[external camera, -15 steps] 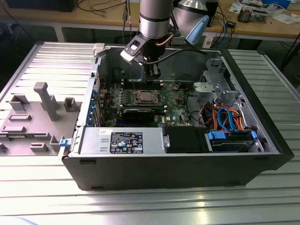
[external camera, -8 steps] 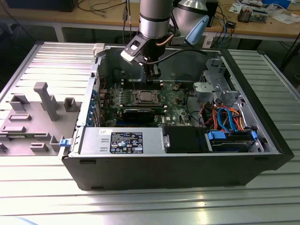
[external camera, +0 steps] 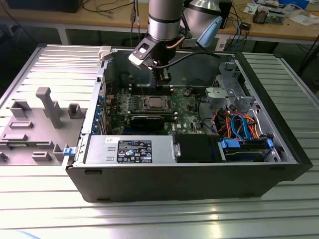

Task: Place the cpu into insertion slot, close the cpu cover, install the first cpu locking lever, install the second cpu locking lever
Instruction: 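Install the first cpu locking lever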

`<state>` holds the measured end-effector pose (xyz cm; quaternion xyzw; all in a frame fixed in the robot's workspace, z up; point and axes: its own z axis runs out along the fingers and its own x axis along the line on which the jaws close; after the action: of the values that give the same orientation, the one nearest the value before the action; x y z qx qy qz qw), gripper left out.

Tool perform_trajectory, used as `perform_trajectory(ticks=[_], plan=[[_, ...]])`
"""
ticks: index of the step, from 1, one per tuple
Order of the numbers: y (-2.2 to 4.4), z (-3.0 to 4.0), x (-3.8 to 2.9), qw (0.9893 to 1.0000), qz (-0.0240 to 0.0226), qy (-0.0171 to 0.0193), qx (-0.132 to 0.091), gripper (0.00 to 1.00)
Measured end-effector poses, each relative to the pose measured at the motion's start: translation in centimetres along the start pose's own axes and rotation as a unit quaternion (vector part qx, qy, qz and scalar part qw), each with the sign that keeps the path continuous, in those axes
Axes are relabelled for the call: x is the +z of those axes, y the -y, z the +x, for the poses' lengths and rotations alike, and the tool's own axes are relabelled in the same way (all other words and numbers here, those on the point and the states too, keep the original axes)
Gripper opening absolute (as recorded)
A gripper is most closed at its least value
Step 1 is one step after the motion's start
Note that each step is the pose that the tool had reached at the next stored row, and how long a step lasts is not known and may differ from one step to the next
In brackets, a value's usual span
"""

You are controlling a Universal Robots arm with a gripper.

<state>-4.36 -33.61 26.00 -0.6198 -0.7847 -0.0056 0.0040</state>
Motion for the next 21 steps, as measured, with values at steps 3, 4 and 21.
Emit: perform_trajectory(ticks=[3,4,21], plan=[[0.0,0.0,0.0,1.0,0.0,0.0,-0.002,0.11],[0.0,0.0,0.0,1.0,0.0,0.0,-0.003,0.11],[0.0,-0.01,0.0,1.0,0.0001,-0.0001,-0.009,0.11]])
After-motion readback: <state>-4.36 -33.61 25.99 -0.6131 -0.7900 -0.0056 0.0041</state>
